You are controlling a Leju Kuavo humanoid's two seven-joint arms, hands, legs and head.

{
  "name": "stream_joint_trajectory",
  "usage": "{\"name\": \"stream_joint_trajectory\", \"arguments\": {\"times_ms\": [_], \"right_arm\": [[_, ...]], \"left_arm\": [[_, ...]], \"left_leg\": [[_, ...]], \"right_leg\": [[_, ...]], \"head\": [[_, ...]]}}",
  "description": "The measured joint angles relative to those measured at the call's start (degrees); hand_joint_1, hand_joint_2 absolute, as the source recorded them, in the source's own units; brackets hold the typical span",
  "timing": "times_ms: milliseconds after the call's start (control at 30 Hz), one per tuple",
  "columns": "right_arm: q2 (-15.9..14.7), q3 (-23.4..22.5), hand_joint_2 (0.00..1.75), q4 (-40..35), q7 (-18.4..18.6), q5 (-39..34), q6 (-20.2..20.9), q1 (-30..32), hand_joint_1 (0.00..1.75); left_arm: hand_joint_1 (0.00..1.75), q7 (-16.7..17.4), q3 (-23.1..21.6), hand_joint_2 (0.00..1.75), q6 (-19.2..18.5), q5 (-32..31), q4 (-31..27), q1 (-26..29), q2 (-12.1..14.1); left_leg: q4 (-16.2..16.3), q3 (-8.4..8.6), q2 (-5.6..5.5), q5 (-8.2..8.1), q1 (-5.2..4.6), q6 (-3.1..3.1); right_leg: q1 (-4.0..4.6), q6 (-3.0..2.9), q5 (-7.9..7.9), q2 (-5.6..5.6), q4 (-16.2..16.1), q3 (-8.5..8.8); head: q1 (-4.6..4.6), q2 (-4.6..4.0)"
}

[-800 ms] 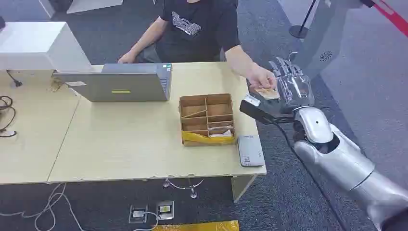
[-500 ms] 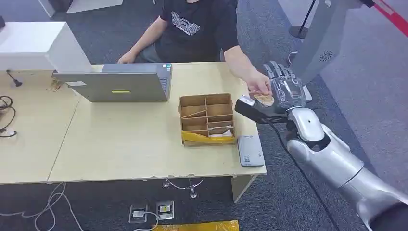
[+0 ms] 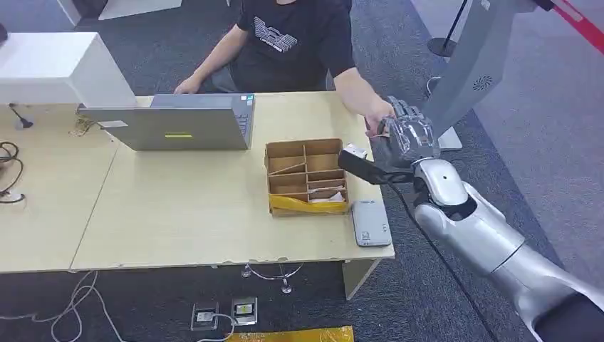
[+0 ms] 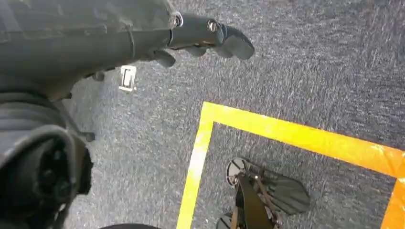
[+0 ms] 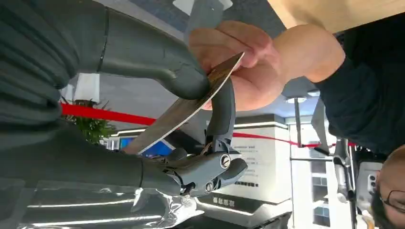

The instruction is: Pass the card to the sensor for recognition and then transmit it.

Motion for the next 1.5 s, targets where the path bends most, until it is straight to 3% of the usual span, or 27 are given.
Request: {"name": "stream_joint_trajectory", "arguments": {"times_ms": [233, 533, 700, 967, 1500], "right_arm": [[0.3, 0.0, 1.75, 0.4, -0.9, -1.0, -1.7, -0.8, 1.75], [-0.2, 0.2, 1.75, 0.5, 0.9, -1.2, -3.3, -0.8, 1.75], [-2.6, 1.3, 1.75, 0.1, 4.4, -0.7, -4.0, 1.1, 1.75], [-7.8, 1.9, 1.75, -4.2, 8.3, -0.9, -5.5, 6.5, 1.75], [-9.6, 5.1, 1.75, -4.5, 7.7, -2.6, -7.3, 13.2, 1.75]], "left_arm": [[0.00, 0.0, 0.0, 0.00, 0.5, 2.1, 0.0, 0.0, 0.0], [0.00, 0.0, 0.0, 0.00, 0.9, 3.1, 0.0, 0.1, 0.0], [0.00, -1.4, 0.0, 0.00, 0.8, 3.3, 0.0, 0.1, -0.2], [0.00, -0.6, 0.0, 0.00, 0.7, 2.2, 0.0, 0.3, -0.2], [0.00, -0.8, 0.0, 0.00, -0.1, -0.8, 0.0, 0.3, -0.1]], "left_leg": [[0.0, 0.02, 0.00, 0.01, 0.00, 0.01], [0.0, 0.03, 0.04, 0.01, 0.00, 0.01], [0.0, 0.01, 0.03, 0.01, -0.01, 0.01], [0.0, 0.01, 0.09, -0.02, 0.00, -0.01], [0.0, 0.01, 0.08, -0.01, 0.00, -0.02]], "right_leg": [[0.00, 0.00, 0.00, 0.01, 0.0, 0.00], [0.00, 0.00, 0.00, 0.06, 0.0, -0.06], [-0.01, 0.00, 0.00, 0.03, 0.0, -0.05], [-0.01, 0.00, 0.00, 0.07, 0.0, -0.07], [0.00, 0.00, 0.00, 0.07, 0.0, -0.06]], "head": [[-0.04, 0.00], [-0.02, 0.00], [-0.02, 0.00], [-0.04, 0.00], [-0.07, 0.00]]}}
